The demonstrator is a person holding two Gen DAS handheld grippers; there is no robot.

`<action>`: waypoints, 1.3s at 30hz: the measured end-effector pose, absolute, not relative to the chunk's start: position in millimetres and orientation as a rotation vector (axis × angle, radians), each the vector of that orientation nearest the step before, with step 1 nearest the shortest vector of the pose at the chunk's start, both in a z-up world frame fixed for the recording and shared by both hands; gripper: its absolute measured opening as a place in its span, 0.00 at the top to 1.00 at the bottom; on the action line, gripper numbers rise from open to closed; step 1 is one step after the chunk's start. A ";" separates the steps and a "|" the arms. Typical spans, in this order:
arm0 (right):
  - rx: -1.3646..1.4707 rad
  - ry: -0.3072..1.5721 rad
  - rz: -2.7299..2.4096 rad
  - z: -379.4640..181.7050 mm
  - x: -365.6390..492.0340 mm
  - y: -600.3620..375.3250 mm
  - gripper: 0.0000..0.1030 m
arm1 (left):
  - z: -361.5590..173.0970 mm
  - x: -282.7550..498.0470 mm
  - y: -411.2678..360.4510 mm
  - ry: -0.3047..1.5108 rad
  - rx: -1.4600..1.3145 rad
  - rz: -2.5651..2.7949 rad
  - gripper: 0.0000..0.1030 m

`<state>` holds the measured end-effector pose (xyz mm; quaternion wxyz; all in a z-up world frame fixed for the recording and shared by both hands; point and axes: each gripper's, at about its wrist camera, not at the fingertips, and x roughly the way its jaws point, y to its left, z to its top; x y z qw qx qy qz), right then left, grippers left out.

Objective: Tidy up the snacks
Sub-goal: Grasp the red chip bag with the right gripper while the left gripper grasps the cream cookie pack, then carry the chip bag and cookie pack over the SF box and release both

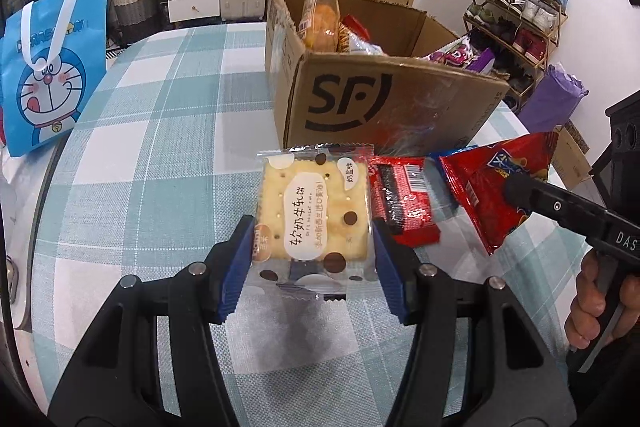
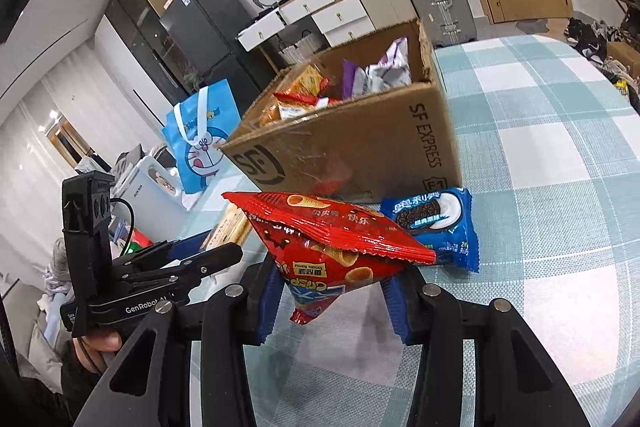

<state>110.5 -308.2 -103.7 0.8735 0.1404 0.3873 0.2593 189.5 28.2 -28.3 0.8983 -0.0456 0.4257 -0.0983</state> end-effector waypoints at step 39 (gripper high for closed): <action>0.256 0.633 0.544 -32.0 106.5 -314.5 0.56 | 60.1 194.2 9.3 0.722 -0.109 -0.222 0.47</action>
